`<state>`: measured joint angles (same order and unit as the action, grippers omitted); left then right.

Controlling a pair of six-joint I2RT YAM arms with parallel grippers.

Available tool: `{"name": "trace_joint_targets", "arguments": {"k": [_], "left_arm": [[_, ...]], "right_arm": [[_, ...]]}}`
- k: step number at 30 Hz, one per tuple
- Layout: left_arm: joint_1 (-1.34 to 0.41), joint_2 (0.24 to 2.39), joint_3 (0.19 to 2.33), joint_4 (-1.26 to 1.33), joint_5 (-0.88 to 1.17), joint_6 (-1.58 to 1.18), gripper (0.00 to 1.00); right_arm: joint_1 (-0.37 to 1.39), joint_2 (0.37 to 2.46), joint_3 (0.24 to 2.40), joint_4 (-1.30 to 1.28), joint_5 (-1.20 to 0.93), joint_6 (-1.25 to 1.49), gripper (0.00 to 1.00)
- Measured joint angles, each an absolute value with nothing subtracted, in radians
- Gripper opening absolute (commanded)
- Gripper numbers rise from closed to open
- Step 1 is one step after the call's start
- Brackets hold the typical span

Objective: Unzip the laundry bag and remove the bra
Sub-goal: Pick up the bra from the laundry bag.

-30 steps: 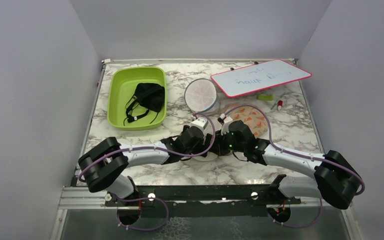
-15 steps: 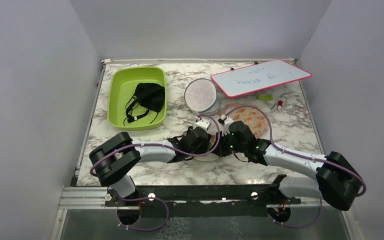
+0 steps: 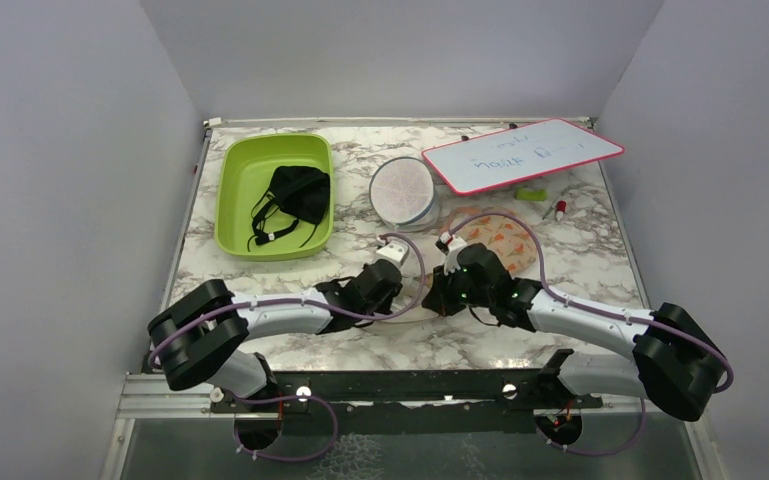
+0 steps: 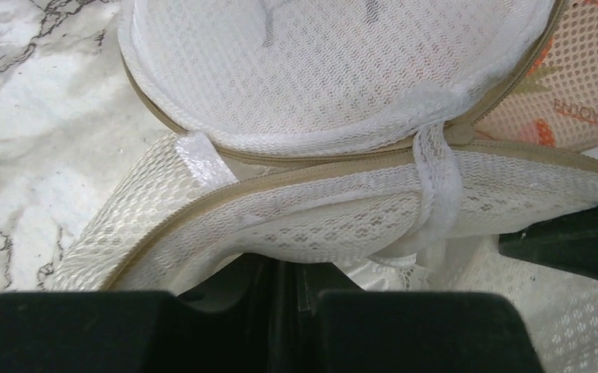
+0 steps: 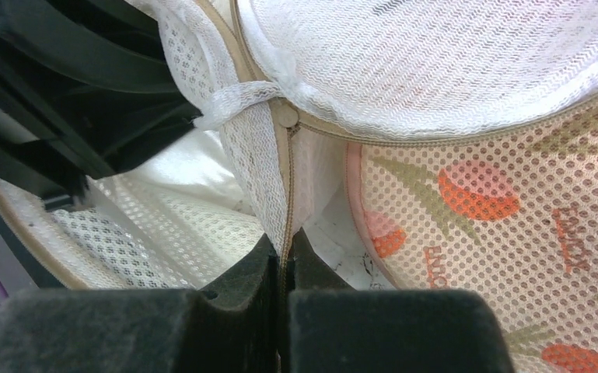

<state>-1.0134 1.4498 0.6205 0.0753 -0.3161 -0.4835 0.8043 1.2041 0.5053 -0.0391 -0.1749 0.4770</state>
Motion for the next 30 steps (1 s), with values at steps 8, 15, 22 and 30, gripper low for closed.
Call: {"name": "trace_joint_targets", "arguments": {"k": [8,15,22,30], "left_arm": [[-1.013,1.384,0.592,0.083,-0.272,-0.470,0.07],[-1.009,1.388,0.582,0.144,-0.190,-0.458,0.28],[-1.008,1.382,0.554,0.172,-0.160,-0.453,0.48],[-1.010,1.350,0.524,0.196,-0.087,-0.421,0.70]], "right_arm": [[0.806,1.204,0.476,-0.034,-0.184,0.464,0.29],[0.806,1.204,0.482,-0.022,-0.207,0.457,0.45],[0.806,1.204,0.496,-0.022,-0.201,0.455,0.37],[0.806,1.195,0.485,-0.022,-0.199,0.461,0.15]]}}
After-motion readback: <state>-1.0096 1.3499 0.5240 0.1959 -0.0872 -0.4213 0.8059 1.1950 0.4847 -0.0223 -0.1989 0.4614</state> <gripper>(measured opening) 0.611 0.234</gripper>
